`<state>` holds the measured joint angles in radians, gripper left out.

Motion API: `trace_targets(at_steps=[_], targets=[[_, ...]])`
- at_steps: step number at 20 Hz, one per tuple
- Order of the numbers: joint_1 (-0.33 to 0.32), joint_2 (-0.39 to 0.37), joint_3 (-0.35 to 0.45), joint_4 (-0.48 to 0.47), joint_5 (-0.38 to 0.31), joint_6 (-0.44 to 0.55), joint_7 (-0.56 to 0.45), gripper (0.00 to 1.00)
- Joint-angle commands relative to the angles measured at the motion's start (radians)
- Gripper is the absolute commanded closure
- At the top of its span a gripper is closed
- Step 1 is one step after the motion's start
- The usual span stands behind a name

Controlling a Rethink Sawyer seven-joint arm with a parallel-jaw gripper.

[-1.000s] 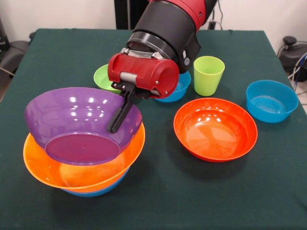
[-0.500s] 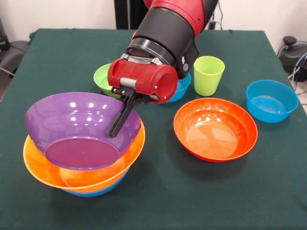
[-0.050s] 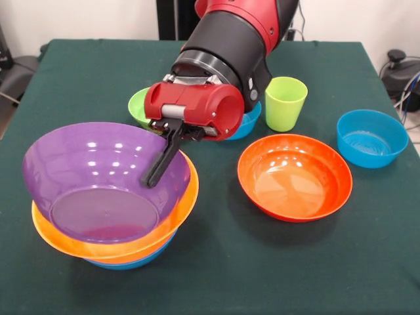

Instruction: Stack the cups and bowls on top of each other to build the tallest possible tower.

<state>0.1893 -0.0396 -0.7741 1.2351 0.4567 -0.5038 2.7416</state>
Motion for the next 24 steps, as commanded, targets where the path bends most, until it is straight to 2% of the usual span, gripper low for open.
trace_targets(at_steps=[1,14,15,19,24], targets=[[0.015,0.015,0.062,0.032,0.044,-0.045,0.04,1.0],[0.028,0.036,0.056,0.035,0.102,-0.074,0.026,1.0],[0.029,0.037,0.055,0.035,0.103,-0.071,0.026,0.0],[0.025,0.031,0.059,0.032,0.081,-0.053,0.026,0.0],[0.036,0.03,0.054,0.041,0.097,-0.029,0.02,0.0]])
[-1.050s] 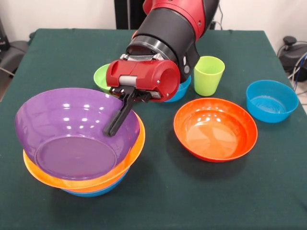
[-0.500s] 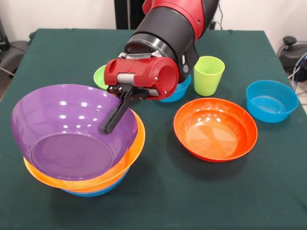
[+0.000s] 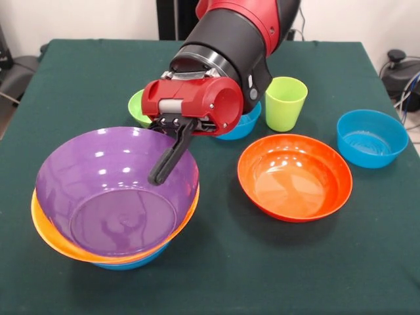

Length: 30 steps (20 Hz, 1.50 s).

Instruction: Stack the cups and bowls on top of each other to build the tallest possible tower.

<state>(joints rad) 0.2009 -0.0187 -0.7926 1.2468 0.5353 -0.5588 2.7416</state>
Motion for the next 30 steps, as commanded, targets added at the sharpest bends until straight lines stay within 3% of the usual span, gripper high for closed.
trace_targets(at_steps=[1,8,14,18,30], targets=[[0.026,0.008,0.073,0.031,0.018,0.03,0.021,0.0],[0.039,0.025,0.059,0.037,0.069,0.017,0.015,0.0],[0.029,0.052,0.067,0.035,0.105,-0.056,0.042,0.0],[0.016,0.059,0.085,0.043,0.087,-0.099,0.072,0.0],[-0.011,0.13,0.119,0.031,0.174,-0.256,0.07,0.0]])
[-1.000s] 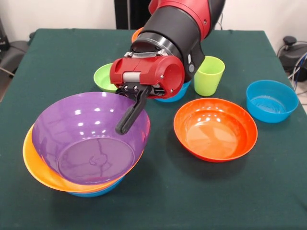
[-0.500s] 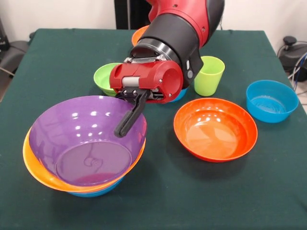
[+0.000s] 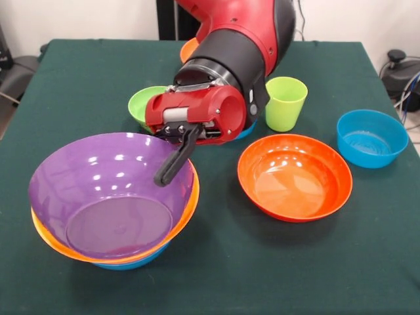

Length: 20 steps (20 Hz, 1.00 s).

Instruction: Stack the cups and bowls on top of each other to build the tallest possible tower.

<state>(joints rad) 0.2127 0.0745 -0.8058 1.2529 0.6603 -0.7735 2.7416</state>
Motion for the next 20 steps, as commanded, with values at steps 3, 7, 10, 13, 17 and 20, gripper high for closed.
trace_targets(at_steps=[3,7,10,13,17,20], targets=[[-0.021,0.047,0.142,0.03,0.073,-0.062,0.072,0.0],[-0.026,0.055,0.153,0.025,0.07,-0.064,0.081,0.0],[-0.038,0.047,0.168,0.017,0.027,-0.027,0.103,0.0],[-0.048,0.043,0.179,0.012,0.0,-0.008,0.115,0.0],[-0.06,0.032,0.194,0.009,-0.036,0.01,0.128,0.0],[-0.07,0.017,0.208,0.012,-0.068,0.023,0.146,0.0]])
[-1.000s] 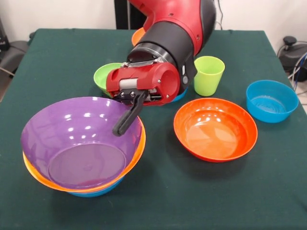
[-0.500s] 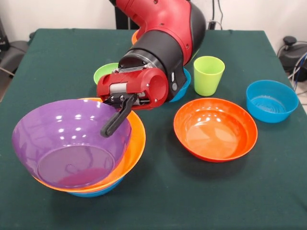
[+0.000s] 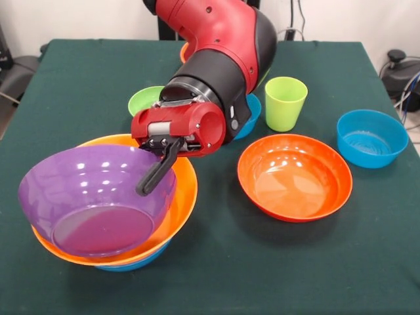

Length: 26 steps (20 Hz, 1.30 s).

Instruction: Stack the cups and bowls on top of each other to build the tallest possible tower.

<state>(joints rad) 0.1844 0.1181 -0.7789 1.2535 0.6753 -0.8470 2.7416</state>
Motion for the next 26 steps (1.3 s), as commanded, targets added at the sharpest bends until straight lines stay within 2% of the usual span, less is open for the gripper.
trace_targets(at_steps=[1,13,19,26], targets=[[-0.047,-0.035,0.188,0.012,-0.096,0.106,0.153,0.0],[-0.074,-0.093,0.244,0.031,-0.177,0.167,0.14,0.0],[-0.08,-0.108,0.26,0.043,-0.171,0.17,0.116,0.0],[-0.057,-0.125,0.271,0.095,-0.103,0.163,0.103,0.0]])
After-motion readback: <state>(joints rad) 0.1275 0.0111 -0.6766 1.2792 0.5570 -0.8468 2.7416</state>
